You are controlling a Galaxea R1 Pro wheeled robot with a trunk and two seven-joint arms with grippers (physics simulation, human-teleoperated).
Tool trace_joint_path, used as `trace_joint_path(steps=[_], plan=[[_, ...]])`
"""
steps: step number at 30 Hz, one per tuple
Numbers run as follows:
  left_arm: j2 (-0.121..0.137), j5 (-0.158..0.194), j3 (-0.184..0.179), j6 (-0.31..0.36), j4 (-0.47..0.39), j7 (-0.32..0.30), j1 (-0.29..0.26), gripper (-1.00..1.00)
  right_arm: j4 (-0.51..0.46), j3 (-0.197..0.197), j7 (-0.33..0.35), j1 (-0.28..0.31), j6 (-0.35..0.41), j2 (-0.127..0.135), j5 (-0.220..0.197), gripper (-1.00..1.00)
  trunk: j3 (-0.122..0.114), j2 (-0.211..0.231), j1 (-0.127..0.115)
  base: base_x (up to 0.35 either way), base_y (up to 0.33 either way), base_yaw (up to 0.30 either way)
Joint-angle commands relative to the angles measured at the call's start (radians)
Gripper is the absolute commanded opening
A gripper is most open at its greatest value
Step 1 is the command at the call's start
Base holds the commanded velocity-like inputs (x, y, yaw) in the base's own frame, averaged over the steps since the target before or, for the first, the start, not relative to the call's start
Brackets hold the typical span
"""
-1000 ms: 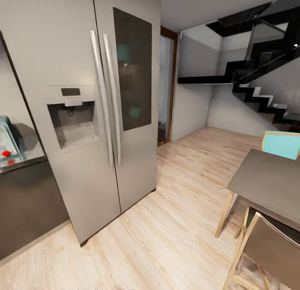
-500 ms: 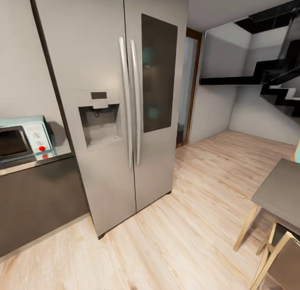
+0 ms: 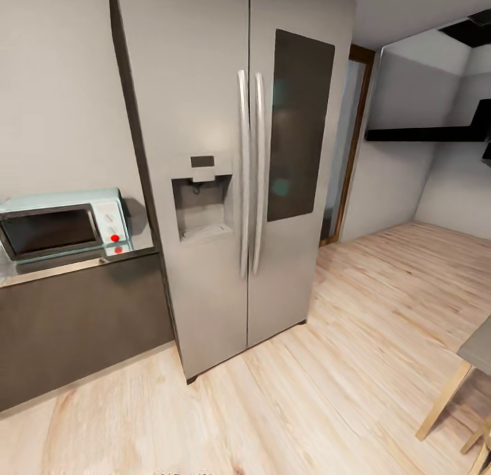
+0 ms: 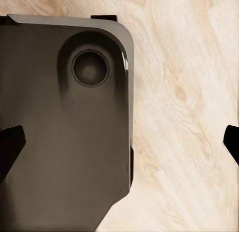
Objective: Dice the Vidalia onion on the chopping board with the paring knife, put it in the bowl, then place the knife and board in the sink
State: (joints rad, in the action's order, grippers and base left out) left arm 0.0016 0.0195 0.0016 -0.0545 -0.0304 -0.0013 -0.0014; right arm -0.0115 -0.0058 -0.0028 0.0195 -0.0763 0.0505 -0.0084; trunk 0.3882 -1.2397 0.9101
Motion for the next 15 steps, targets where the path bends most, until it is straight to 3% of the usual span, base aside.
trace_joint_path(steps=[1,15], plan=[[0.000,0.002,0.000,-0.002,0.000,0.000,0.000,1.00,0.001,0.000,0.000,0.000,-0.003,0.000,-0.001,1.00,-0.002,0.007,-0.004,0.000,0.000,0.295],[0.000,0.002,0.000,-0.002,0.000,0.000,0.000,1.00,0.001,-0.001,0.000,0.000,-0.003,0.000,-0.001,1.00,-0.046,0.105,-0.058,0.000,0.000,0.295]])
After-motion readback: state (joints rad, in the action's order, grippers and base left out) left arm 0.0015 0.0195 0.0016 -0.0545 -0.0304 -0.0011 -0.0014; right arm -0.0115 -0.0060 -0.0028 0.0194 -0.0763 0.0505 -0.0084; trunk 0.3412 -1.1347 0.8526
